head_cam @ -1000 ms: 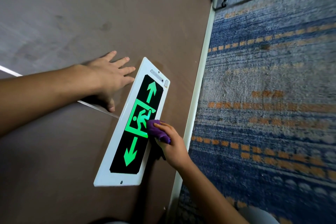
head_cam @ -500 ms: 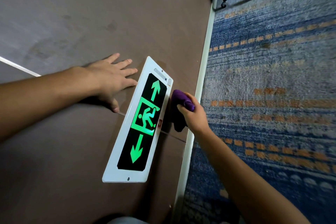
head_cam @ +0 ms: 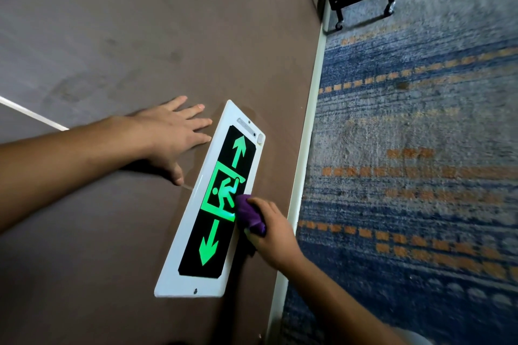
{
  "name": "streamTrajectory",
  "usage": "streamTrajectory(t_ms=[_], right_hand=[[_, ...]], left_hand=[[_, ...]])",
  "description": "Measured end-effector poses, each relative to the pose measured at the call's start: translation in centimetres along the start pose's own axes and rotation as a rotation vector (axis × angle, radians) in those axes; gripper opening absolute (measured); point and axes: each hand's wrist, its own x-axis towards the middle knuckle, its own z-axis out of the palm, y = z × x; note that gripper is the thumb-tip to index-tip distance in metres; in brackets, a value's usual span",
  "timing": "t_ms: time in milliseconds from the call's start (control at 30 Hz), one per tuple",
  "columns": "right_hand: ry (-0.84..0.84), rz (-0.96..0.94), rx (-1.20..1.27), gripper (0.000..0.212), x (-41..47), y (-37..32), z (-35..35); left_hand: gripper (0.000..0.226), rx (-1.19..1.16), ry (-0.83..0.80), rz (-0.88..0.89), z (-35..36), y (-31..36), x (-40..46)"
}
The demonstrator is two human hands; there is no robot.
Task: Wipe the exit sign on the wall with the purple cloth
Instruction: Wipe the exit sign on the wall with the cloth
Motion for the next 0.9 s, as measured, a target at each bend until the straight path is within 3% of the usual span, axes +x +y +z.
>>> streamTrajectory(t_ms=[233, 433, 667, 900], right_hand=[[-0.134, -0.022, 0.043, 0.063, -1.7, 1.3, -1.3], [0.204, 0.204, 0.245, 0.059, 4.1, 1.2, -6.3], [0.256, 0.143, 0.208, 0.06, 12.8, -0.9, -10.0], [0.288, 0.13, 0.181, 0.059, 16.7, -0.6, -9.1]], left_hand=[[0.116, -0.093, -0.026, -0.003, -1.3, 0.1, 0.1], [0.112, -0.031, 0.09, -0.123, -0.5, -0.2, 0.3], [0.113, -0.011, 0.099, -0.127, -1.9, -1.6, 2.1], [0.123, 0.039, 0.041, -0.104, -1.4, -2.3, 2.4]])
